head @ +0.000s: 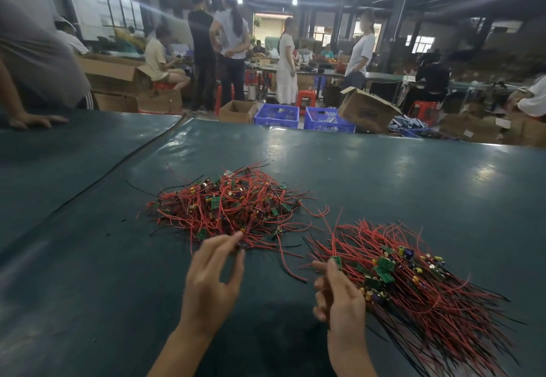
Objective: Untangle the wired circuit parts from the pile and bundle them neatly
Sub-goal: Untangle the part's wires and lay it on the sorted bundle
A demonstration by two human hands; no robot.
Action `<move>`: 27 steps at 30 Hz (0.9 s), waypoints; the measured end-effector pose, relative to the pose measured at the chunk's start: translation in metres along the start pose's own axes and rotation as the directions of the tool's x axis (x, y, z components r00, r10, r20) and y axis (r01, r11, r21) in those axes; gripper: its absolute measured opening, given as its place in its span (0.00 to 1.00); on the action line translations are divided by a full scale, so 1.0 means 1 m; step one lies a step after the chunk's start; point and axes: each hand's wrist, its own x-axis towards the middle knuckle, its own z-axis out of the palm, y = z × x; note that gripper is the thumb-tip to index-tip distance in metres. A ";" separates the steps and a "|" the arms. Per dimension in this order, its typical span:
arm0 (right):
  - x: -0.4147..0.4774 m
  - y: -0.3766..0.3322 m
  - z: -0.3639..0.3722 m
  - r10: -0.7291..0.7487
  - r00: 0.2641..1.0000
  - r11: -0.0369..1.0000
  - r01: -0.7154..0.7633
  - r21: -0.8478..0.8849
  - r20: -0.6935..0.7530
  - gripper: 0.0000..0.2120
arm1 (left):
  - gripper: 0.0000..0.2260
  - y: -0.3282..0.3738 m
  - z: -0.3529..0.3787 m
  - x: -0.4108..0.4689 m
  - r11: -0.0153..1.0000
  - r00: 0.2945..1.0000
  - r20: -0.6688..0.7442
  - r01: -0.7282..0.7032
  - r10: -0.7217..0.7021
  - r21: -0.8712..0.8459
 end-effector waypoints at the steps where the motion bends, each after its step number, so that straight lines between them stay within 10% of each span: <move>1: -0.002 0.001 0.003 -0.017 0.999 0.998 0.018 -0.052 0.037 0.17 | 0.14 0.009 0.006 -0.003 0.999 0.998 0.058 -0.029 0.032 -0.045; 12: -0.003 0.011 0.013 -0.103 0.988 0.959 0.129 -0.253 0.114 0.13 | 0.15 0.033 0.019 -0.016 0.963 0.930 0.331 -0.072 0.160 -0.261; 21: -0.003 0.011 0.013 0.005 0.993 0.980 0.019 -0.196 0.121 0.08 | 0.04 0.044 0.025 -0.015 0.896 0.964 0.189 0.245 -0.186 -0.370; 27: -0.007 0.010 0.015 0.056 0.978 0.980 -0.015 -0.198 0.203 0.08 | 0.09 0.043 0.031 -0.012 0.291 0.577 0.396 0.760 -0.715 -0.581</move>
